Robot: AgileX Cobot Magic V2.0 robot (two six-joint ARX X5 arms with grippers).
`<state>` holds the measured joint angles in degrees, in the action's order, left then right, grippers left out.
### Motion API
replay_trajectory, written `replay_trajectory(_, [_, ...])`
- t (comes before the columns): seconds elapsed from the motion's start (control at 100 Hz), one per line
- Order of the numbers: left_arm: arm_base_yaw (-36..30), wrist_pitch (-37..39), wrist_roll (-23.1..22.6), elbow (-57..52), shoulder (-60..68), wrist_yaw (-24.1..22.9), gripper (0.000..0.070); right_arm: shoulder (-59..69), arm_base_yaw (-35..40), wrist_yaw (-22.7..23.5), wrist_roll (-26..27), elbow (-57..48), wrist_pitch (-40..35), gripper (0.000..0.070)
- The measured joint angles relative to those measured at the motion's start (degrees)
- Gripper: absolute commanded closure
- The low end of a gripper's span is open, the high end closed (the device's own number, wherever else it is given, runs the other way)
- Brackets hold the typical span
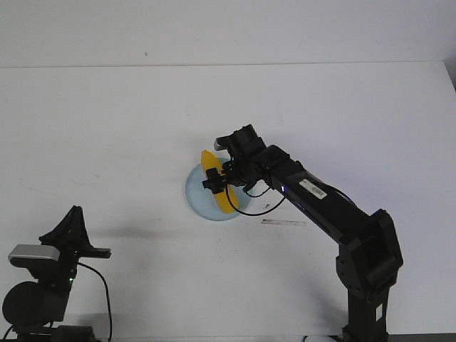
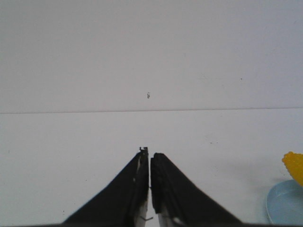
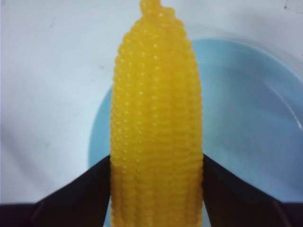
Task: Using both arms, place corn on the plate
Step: 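Carry the corn with the right gripper over the blue plate and lower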
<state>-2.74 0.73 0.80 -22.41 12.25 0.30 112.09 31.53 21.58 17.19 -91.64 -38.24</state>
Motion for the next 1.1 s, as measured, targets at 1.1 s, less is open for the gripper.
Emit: replay_trajectory(1.1, [0.0, 0.0, 0.0, 0.0, 0.0, 0.0, 0.0698, 2.8, 0.7, -9.5, 0.2, -3.1, -1.4, 0.0099])
